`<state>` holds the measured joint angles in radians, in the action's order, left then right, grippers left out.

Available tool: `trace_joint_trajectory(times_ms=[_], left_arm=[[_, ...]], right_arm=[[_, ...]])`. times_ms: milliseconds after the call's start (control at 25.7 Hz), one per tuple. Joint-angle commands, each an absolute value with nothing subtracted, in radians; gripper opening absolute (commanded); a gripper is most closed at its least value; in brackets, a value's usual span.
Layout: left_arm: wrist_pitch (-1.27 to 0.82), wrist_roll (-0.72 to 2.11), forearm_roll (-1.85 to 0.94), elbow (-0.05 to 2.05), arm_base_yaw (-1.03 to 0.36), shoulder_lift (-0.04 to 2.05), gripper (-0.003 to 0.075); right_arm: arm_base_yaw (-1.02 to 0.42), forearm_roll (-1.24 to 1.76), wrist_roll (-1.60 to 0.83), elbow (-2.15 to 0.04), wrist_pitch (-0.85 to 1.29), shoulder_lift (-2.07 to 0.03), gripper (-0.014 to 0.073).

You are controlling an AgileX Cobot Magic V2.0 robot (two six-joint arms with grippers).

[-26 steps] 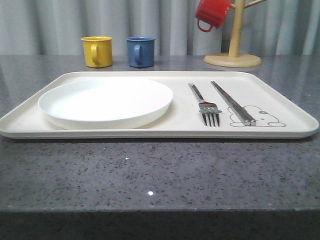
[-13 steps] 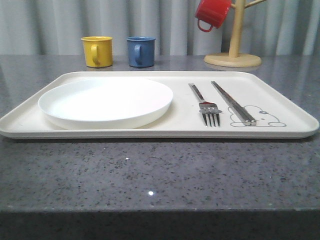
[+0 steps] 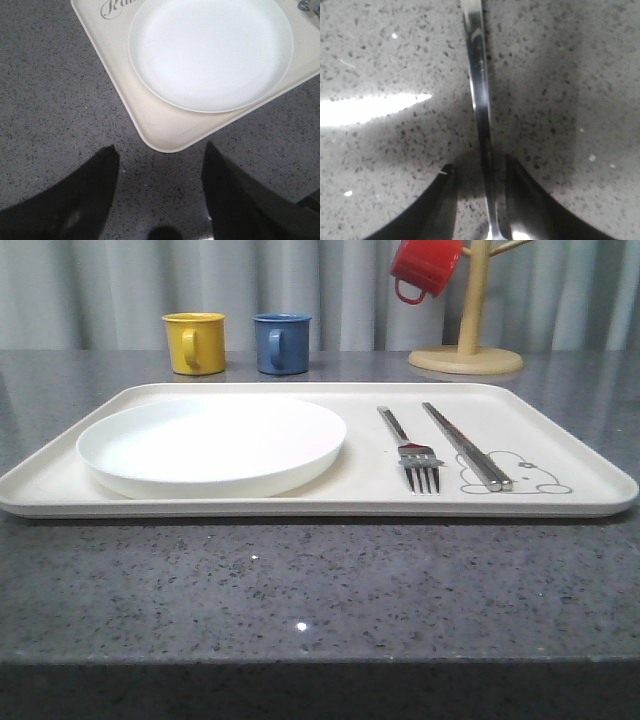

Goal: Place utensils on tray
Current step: 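Lower the spoon onto the tray beside the chopsticks and release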

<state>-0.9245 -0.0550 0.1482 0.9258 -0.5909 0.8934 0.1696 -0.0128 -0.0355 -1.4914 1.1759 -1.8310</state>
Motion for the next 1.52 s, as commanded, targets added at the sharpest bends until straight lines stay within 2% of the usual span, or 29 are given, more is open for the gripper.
trace_joint_trajectory(times_ms=[0, 233, 389, 700, 1050, 1478], left_arm=[[-0.864, -0.066, 0.151, 0.953, -0.596, 0.891, 0.0369], [-0.864, -0.066, 0.151, 0.953, -0.596, 0.891, 0.0369], [-0.864, -0.066, 0.151, 0.953, -0.596, 0.891, 0.0369], [-0.864, -0.066, 0.151, 0.953, -0.596, 0.891, 0.0369], [-0.848, -0.066, 0.151, 0.953, -0.596, 0.891, 0.0369], [-0.834, -0.066, 0.151, 0.953, -0.596, 0.891, 0.0369]], right_arm=[[0.177, -0.009, -0.047, -1.520, 1.167, -1.794, 0.0219], [0.177, -0.009, -0.047, -1.521, 1.169, -1.792, 0.0005], [0.176, 0.000, -0.047, -1.521, 1.168, -1.787, -0.0072], [0.129, 0.096, -0.047, -1.521, 1.198, -1.706, -0.0069], [-0.053, 0.217, -0.028, -1.521, 1.261, -1.631, -0.0069], [-0.202, 0.233, 0.143, -1.520, 1.159, -1.670, -0.0069]])
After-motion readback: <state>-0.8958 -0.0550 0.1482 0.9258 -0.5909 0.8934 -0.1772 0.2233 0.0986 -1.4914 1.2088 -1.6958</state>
